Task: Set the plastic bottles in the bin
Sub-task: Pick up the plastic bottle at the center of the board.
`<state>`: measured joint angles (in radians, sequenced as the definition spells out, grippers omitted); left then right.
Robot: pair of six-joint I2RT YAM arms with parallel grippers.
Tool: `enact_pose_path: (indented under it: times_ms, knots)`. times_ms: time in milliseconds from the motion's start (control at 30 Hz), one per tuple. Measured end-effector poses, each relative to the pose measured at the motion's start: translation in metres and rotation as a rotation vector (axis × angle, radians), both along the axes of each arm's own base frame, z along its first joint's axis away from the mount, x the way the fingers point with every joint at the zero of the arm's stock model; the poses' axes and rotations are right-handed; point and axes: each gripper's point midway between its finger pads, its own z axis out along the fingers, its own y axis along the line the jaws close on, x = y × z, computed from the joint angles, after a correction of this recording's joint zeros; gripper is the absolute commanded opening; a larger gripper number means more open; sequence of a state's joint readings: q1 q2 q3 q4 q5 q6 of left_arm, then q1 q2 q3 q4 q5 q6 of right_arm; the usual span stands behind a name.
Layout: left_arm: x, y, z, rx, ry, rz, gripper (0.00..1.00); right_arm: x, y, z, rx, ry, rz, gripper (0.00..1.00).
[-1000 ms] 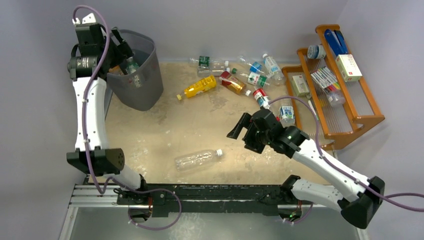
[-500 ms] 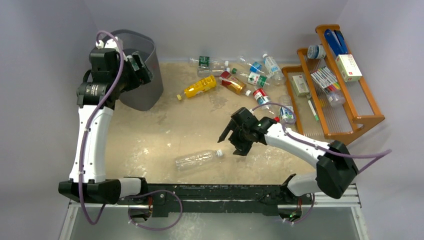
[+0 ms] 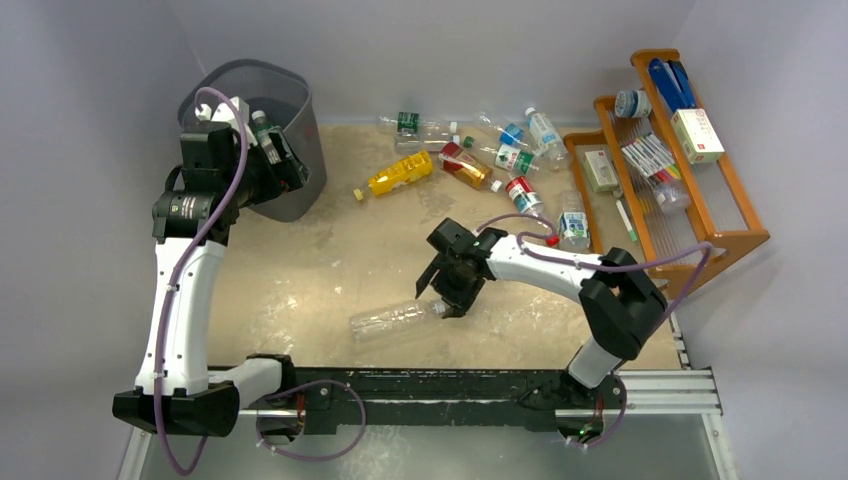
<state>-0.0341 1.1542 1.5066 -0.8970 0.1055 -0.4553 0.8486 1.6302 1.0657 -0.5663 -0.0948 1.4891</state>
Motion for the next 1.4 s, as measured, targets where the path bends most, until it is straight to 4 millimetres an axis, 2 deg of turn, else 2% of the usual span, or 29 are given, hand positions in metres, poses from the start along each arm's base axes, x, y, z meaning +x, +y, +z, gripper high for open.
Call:
enact_pose_path:
  times_ms: [200, 300, 400, 733, 867, 1033, 1167, 1400]
  knots:
    - [0.0, -0.001, 0.0, 0.0, 0.001, -0.006, 0.88, -0.01, 0.001, -0.017, -0.054, 0.074, -0.028, 0.72]
    - [-0.001, -0.001, 0.0, -0.002, 0.002, -0.009, 0.88, -0.013, 0.0, -0.025, -0.075, 0.102, -0.042, 0.66]
    - [-0.001, -0.002, 0.0, -0.004, 0.001, -0.012, 0.88, -0.014, 0.0, -0.029, -0.09, 0.12, -0.051, 0.57]
    - [-0.001, -0.003, 0.0, -0.007, 0.001, -0.017, 0.88, -0.003, 0.019, -0.031, -0.082, 0.14, -0.039, 0.14]
    - [-0.001, -0.003, 0.0, -0.007, 0.001, -0.017, 0.88, -0.001, 0.022, -0.031, -0.084, 0.145, -0.035, 0.05]
    - [-0.001, -0.003, 0.0, -0.007, 0.001, -0.018, 0.88, 0.01, 0.024, -0.017, -0.089, 0.118, -0.032, 0.04]
    - [-0.001, -0.004, 0.0, -0.011, 0.0, -0.023, 0.88, 0.03, 0.019, 0.001, -0.093, 0.063, -0.053, 0.03]
    - [-0.005, -0.014, -0.005, -0.051, 0.003, -0.064, 0.88, 0.081, -0.016, 0.062, -0.084, -0.09, -0.13, 0.03]
